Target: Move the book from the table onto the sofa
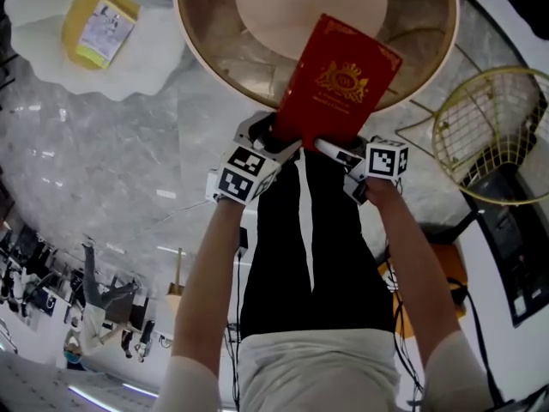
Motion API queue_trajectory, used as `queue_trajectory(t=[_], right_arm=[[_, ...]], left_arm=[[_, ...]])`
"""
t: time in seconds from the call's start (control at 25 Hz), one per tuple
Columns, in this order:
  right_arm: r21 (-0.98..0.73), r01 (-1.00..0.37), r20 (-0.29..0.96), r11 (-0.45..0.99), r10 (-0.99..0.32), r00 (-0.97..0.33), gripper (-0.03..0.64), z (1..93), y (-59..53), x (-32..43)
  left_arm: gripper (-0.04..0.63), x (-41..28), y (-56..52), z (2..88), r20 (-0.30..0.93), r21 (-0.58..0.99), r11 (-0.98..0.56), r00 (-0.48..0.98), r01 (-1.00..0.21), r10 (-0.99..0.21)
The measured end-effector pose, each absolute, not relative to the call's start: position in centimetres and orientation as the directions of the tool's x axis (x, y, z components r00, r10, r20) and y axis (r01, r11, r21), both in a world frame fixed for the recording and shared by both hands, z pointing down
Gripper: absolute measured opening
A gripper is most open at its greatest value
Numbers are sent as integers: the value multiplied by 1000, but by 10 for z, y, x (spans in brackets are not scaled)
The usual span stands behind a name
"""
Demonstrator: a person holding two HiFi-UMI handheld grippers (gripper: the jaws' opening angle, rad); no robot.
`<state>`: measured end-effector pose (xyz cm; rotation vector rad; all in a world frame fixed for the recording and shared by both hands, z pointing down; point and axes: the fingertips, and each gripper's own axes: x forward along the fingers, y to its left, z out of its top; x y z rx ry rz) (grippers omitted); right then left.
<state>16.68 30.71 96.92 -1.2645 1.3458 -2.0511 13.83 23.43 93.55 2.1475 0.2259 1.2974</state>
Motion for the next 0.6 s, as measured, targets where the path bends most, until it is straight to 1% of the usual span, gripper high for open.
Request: queue_trajectory(t=[0.12, 0.4, 0.6], right_arm=[[-869, -180, 480, -462, -692, -540, 371, 965, 312, 167], [-882, -217, 464, -417, -693, -552, 334, 937, 316, 175], [-878, -308, 479, -367, -662, -577, 327, 909, 310, 181]], left_arm=[[319, 137, 238, 935, 739, 590, -786, 516, -185, 433], [319, 137, 242, 914, 707, 630, -736, 577, -248, 410], [319, 136, 240, 889, 696, 635, -721, 611, -278, 377]])
